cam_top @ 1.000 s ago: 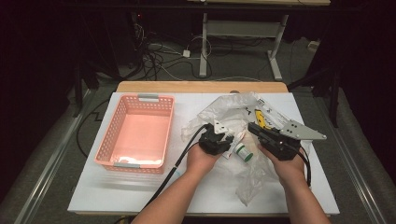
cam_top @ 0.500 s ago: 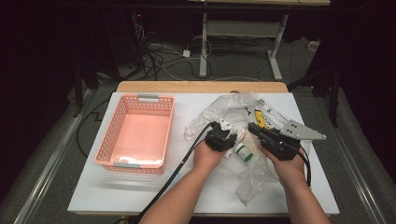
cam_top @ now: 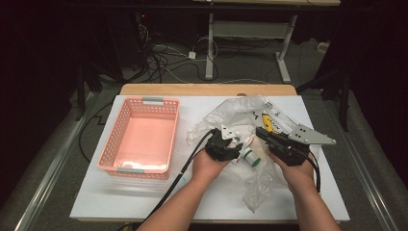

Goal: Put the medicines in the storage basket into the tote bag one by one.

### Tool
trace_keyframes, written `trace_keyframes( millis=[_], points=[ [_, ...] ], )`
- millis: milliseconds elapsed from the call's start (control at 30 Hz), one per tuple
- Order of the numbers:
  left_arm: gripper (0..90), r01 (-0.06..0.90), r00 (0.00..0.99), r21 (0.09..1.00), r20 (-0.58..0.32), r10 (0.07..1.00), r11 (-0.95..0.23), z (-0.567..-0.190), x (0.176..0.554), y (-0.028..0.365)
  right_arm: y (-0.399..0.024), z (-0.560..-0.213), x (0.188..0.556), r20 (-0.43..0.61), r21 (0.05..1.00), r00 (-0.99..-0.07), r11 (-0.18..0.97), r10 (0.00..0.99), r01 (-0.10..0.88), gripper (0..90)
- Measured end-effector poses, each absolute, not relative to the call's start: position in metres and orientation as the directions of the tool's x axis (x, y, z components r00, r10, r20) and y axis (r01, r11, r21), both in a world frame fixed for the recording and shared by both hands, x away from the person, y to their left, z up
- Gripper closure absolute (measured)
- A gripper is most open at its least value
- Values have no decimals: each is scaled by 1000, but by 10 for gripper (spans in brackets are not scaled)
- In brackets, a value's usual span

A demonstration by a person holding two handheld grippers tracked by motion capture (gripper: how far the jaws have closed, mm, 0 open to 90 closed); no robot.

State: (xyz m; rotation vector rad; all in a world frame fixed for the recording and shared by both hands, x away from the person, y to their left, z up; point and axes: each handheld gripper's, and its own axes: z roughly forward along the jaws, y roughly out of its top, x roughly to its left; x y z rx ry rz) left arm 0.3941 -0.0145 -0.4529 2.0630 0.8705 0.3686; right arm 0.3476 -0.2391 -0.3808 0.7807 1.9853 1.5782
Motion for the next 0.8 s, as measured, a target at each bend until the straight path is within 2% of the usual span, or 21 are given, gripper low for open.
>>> trace_keyframes(
  millis=[267, 500, 633, 733, 800],
  points=[
    [397, 426, 746, 809, -62, 663, -404, -455, 359, 11, -238, -381, 346, -25, 974, -721, 178, 692, 137, 900],
    [328, 437, 759, 795, -76, 647, -420, -463, 333, 36, -236, -382, 346, -34, 973, -722, 187, 691, 133, 900],
    [220, 448, 761, 784, -84, 643, -429, -468, 323, 47, -236, -382, 345, -34, 973, -721, 188, 692, 135, 900],
    [152, 486, 768, 740, -108, 631, -465, -476, 321, 47, -237, -382, 346, -34, 972, -720, 189, 693, 136, 900],
    [148, 485, 773, 715, -82, 629, -502, -480, 323, 41, -237, -382, 346, -30, 972, -718, 186, 696, 140, 900]
  ],
)
